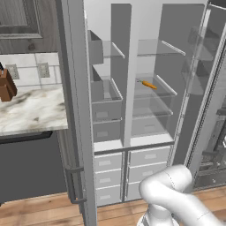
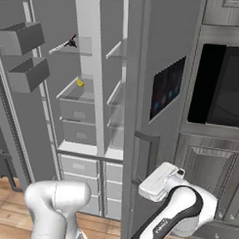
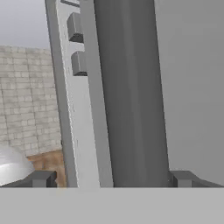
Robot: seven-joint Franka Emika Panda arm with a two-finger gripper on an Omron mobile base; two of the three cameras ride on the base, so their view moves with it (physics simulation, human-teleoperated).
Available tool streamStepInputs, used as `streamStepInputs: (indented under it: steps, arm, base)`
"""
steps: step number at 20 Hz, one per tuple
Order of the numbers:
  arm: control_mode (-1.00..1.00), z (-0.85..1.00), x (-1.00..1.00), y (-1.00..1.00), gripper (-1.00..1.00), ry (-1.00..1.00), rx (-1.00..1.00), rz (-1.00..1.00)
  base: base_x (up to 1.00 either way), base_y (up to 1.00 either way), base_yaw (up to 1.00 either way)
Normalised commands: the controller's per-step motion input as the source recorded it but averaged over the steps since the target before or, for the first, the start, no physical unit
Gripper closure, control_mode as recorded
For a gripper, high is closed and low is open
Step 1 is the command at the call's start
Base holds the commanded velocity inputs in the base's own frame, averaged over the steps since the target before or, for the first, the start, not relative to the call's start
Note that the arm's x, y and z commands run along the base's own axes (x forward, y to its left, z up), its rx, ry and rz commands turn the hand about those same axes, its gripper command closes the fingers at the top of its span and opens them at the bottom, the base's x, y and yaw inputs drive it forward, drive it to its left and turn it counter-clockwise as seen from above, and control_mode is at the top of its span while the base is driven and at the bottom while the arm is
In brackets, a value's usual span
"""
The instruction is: There's a fish in the fridge that needs to be moved to the freezer for freezing. Pick up the fish from the fridge, place it on any shelf in the freezer, and close the fridge and freezer doors when done.
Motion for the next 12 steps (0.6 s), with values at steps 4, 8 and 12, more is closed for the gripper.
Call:
streamStepInputs:
  steps: [4,8,12]
  arm:
    - [-1.00,0.00,0.01,1.00,-1.00,0.51,0.07,0.11]
    - [-1.00,0.00,0.00,1.00,-1.00,0.32,0.05,0.06]
    - [-1.00,0.00,0.09,1.00,-1.00,-0.10,-0.01,0.00]
  base:
    - [0.00,0.00,0.00]
    - [0.00,0.00,0.00]
    - [0.00,0.00,0.00]
